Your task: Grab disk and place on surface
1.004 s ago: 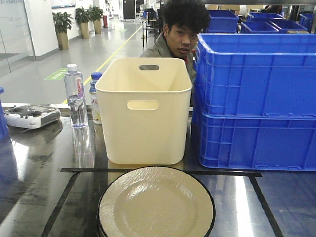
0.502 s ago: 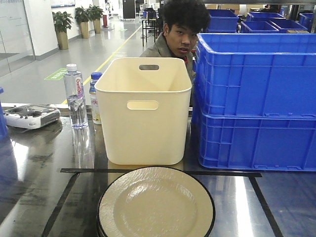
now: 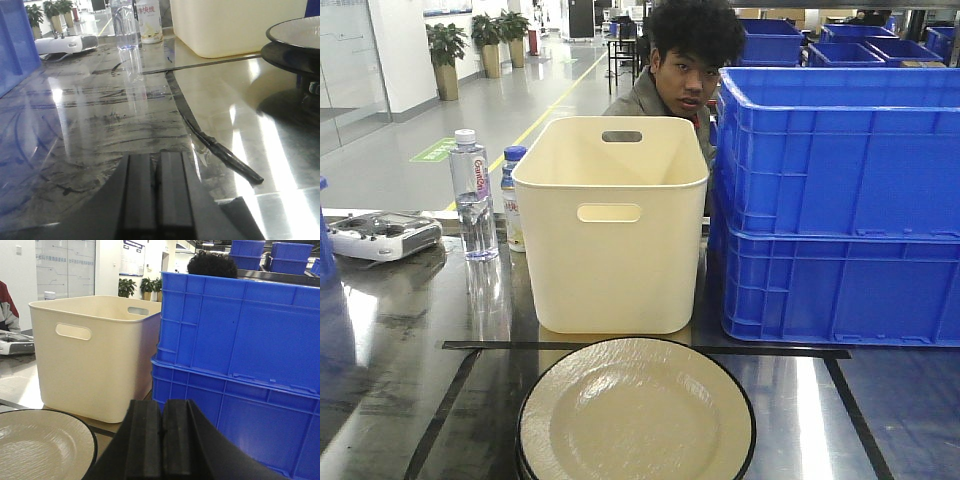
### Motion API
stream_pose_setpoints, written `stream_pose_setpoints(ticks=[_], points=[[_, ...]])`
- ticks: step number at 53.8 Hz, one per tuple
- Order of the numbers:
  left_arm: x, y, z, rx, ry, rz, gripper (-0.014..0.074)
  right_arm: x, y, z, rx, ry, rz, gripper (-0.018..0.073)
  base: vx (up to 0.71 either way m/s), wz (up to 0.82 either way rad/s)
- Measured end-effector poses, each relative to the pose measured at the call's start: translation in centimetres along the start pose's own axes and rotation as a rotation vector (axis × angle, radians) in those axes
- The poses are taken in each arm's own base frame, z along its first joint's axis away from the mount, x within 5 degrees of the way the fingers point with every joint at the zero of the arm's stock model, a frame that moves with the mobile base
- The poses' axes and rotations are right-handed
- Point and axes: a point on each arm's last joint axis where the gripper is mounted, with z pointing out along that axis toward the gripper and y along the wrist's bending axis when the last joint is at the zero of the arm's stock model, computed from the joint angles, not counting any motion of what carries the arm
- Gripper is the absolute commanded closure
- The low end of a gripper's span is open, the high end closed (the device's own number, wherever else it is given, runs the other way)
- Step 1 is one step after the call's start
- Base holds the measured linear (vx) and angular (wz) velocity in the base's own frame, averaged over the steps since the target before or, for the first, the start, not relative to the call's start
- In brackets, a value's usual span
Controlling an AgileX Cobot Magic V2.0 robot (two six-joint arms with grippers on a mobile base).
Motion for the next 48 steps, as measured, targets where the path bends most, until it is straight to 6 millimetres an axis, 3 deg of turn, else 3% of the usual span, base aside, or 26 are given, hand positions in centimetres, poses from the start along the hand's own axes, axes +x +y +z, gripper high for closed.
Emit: stream_pose_setpoints(ticks=[26,36,48], points=[[0.0,0.0,0.0,0.000,0.000,0.000,0.0598,0.8,0.0,0.0,0.004,0.086,0.045,0.0571,0.00,0.00],[0.0,0.0,0.0,0.000,0.000,0.000,0.0598,2.1,-1.0,-0.2,0.117,0.224,0.096,0.0571,0.00,0.00],[0.0,0.0,0.0,0.000,0.000,0.000,0.0598,2.9,-1.8,0.2,0.212,0.259,0.098,0.0571,0.00,0.00]])
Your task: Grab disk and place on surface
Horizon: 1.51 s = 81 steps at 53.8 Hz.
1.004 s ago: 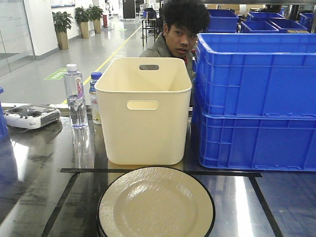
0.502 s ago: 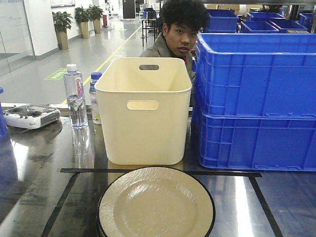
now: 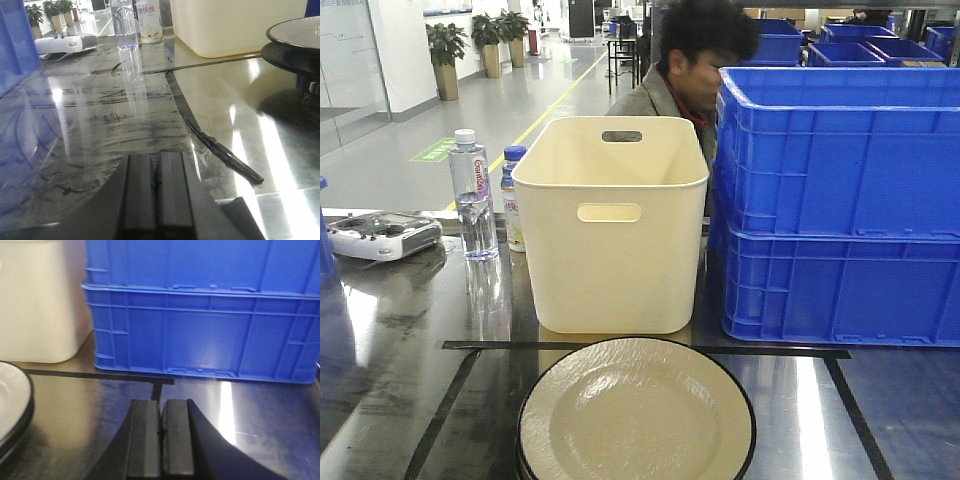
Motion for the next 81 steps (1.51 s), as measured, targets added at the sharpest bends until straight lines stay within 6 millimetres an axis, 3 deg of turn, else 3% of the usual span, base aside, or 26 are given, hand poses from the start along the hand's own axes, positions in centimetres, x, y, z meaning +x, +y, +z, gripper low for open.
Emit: stream_pose_setpoints(ticks=[16,26,38,47,81], points=[[0.0,0.0,0.0,0.000,0.000,0.000,0.0598,4.0,0.5,0.4,-0.055,0.014,-0.018,0.0571,0.00,0.00],[0.0,0.0,0.0,0.000,0.000,0.000,0.0598,8.4,0.5,-1.7,-0.077,-0.037,-0.051,0.0570,0.00,0.00],[0.0,0.0,0.0,0.000,0.000,0.001,0.0598,14.1,-0.9,-4.0,0.105,-0.112,0.061,0.0568,0.00,0.00],[0.0,0.0,0.0,0.000,0.000,0.001,0.0598,14.7,-1.2,-5.0,0.185,-0.167,0.074,0.0568,0.00,0.00],[0.0,0.0,0.0,0.000,0.001,0.001,0.0598,15.3,-1.3,-4.9,0.192,-0.100,0.079,0.0568,0.00,0.00]])
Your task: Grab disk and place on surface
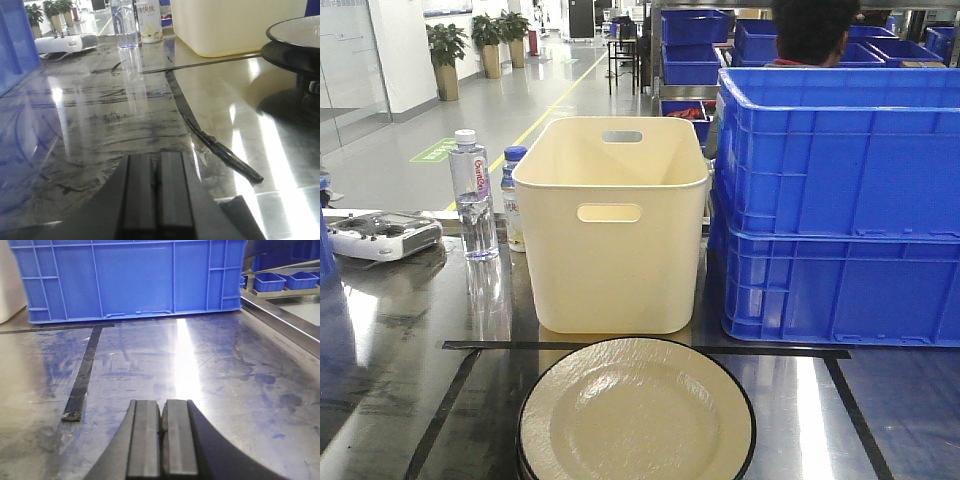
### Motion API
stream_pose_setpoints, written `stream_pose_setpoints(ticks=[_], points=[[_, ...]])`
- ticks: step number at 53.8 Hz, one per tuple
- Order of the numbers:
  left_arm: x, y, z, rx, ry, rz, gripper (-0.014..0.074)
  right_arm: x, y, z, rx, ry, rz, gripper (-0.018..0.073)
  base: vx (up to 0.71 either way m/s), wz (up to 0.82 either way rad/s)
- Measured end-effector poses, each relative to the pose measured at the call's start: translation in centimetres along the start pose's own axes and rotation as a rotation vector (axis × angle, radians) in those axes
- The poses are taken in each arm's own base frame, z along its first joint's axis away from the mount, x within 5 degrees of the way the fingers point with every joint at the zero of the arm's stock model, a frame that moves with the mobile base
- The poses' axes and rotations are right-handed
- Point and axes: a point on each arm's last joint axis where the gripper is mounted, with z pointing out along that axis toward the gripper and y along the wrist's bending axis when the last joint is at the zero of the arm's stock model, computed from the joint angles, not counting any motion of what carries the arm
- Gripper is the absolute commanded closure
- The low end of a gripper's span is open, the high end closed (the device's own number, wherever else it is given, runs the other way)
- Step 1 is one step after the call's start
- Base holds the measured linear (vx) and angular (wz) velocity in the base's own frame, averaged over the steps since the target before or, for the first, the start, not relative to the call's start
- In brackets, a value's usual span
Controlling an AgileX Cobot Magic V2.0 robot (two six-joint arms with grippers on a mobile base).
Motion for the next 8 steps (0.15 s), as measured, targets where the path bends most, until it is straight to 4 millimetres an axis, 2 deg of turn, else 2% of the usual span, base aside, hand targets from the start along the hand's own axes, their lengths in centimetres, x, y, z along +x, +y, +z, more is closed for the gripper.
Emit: stream_pose_setpoints(ticks=[8], points=[[0.00,0.00,0.00,0.000,0.000,0.000,0.0598,0.01,0.00,0.00,0.000,0.001,0.000,0.0568,0.00,0.00]])
